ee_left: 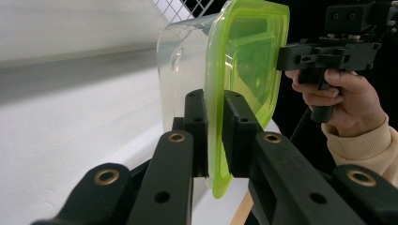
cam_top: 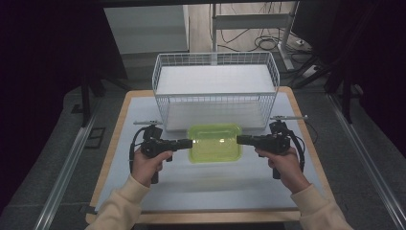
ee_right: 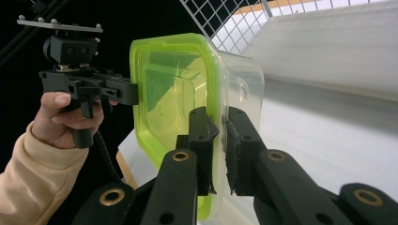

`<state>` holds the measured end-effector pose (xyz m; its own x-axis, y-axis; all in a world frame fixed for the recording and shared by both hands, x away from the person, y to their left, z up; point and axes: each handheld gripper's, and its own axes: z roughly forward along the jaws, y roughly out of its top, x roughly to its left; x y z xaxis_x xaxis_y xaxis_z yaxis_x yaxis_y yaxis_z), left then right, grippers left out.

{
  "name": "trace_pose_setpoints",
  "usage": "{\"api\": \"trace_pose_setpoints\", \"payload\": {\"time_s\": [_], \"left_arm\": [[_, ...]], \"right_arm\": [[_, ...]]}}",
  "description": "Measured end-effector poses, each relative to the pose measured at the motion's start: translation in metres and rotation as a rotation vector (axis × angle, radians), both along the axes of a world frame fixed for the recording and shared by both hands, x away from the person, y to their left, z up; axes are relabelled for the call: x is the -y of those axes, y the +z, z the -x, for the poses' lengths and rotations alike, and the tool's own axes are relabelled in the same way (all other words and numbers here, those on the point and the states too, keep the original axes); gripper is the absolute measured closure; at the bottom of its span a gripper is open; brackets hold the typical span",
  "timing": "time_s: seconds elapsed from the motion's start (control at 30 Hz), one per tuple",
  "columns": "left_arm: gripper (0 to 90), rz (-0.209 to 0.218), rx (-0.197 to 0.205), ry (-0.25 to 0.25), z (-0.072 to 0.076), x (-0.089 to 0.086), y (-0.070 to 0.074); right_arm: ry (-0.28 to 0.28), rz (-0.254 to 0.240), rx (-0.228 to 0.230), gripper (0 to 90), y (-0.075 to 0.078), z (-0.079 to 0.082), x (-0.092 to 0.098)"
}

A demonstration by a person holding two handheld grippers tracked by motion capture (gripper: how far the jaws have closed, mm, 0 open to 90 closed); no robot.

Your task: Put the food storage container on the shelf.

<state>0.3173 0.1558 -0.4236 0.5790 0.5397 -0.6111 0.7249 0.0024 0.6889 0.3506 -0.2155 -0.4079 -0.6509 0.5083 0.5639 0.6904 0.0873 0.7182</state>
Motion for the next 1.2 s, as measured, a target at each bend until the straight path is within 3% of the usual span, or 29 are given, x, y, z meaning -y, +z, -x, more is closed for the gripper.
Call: {"api": "trace_pose_setpoints", "payload": {"time_s": [0.57,0.83,1.2], "left_arm": [[81.5,0.006,0.014,0.007,-0.013,0.0,0.023],[81.5,-0.01,0.022,0.007,-0.02,0.0,0.036],[81.5,-0.001,0.022,0.008,-0.033,-0.002,0.052]], "right_arm": [[-0.01,-0.003,0.028,82.1,0.025,-0.013,-0.001],[-0.016,-0.014,0.021,82.1,0.031,-0.02,-0.001],[-0.02,-0.016,0.025,82.1,0.049,-0.031,-0.004]]}}
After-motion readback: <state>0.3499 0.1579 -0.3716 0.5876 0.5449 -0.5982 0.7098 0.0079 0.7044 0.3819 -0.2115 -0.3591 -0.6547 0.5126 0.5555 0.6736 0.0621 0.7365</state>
